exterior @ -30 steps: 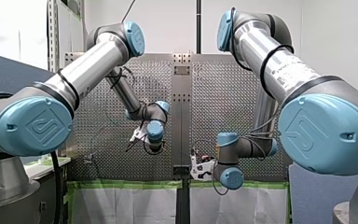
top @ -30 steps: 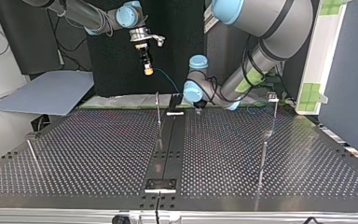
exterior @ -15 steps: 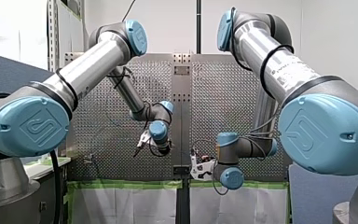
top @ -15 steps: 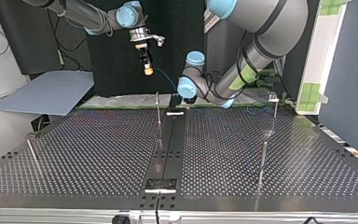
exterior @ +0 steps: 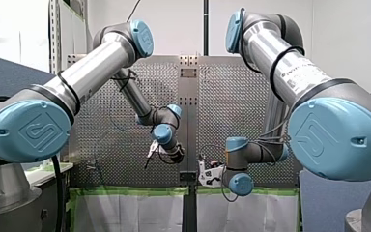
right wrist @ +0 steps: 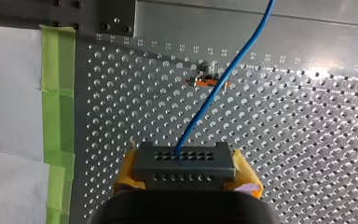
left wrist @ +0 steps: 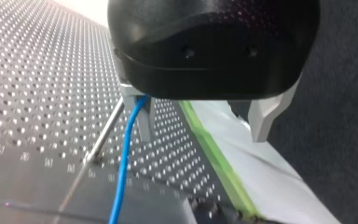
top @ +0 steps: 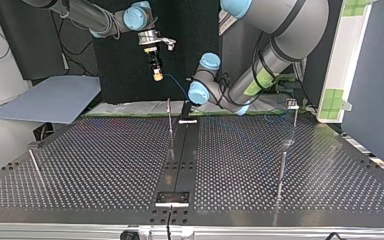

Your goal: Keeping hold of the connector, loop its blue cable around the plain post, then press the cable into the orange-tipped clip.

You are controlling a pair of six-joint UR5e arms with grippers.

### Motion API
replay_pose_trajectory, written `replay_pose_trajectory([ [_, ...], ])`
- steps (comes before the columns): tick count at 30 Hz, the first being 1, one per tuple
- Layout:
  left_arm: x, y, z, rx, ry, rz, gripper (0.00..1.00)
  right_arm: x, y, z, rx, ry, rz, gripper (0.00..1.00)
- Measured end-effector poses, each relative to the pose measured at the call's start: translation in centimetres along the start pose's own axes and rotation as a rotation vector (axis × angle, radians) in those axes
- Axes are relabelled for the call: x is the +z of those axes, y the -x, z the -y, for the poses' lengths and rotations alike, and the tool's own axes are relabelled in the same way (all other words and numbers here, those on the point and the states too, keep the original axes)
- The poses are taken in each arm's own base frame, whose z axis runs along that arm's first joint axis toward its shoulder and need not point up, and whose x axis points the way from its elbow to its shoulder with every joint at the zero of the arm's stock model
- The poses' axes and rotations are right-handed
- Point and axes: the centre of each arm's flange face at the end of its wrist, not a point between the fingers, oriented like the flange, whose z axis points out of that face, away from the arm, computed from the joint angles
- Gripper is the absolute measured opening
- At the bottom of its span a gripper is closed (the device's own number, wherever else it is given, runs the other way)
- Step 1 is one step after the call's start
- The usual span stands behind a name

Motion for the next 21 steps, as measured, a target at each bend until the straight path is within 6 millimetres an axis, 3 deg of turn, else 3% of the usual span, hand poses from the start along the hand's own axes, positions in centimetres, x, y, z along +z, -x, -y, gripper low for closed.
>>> replay_pose_trajectory([
  [21, -0.1, 0.1, 2.0, -0.078, -0.215, 0.015, 1.0, 0.4, 0.3, -1.5, -0.018, 0.043, 0.033, 0.0],
])
